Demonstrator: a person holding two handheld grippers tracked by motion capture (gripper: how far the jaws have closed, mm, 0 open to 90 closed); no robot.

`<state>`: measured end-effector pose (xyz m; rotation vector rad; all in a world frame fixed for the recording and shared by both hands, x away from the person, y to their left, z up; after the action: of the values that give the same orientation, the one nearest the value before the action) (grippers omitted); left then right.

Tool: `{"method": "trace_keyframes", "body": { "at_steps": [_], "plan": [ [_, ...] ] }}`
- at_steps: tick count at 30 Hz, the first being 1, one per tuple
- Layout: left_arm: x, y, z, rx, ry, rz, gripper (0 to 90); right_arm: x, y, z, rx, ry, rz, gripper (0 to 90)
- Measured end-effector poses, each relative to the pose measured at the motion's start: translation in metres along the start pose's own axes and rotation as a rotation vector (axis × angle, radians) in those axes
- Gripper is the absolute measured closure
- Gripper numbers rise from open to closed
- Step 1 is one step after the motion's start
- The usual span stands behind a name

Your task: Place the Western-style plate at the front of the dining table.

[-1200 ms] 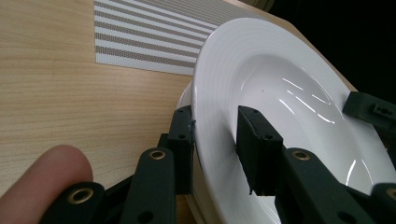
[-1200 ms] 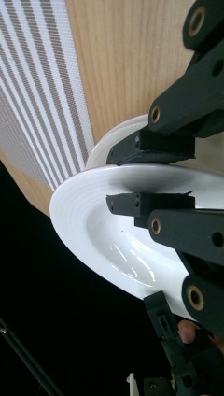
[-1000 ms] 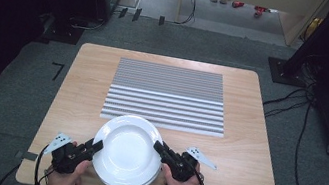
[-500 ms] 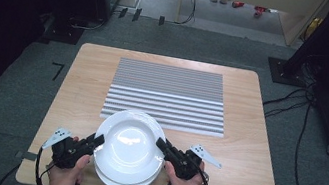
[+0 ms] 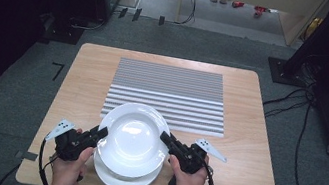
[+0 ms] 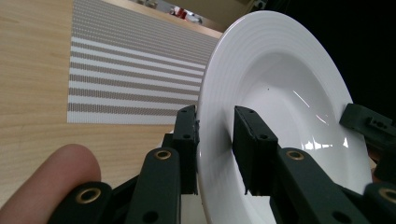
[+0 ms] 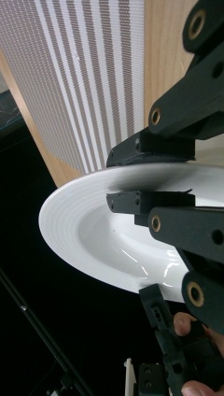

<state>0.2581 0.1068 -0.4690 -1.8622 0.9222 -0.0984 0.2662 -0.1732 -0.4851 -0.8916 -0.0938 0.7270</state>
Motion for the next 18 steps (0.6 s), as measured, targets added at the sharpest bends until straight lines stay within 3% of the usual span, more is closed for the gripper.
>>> {"method": "trace_keyframes", "body": {
  "at_steps": [18],
  "plan": [
    [0.024, -0.027, -0.005, 0.023, 0.016, 0.006, 71.7, 0.004, -0.028, -0.006, -0.002, 0.003, -0.02, 80.0]
  ]
}}
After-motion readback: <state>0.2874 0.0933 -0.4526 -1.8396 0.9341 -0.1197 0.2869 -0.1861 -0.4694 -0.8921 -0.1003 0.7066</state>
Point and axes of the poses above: each handheld gripper's, and its own axes: x roughly forward along the jaws, y roughly out of its underside, z roughly to its left, the point moved 5 cm from there along x, roughly forward along the jaws, and after that the axes turned 5 degrees about y, right-handed, at the moved point
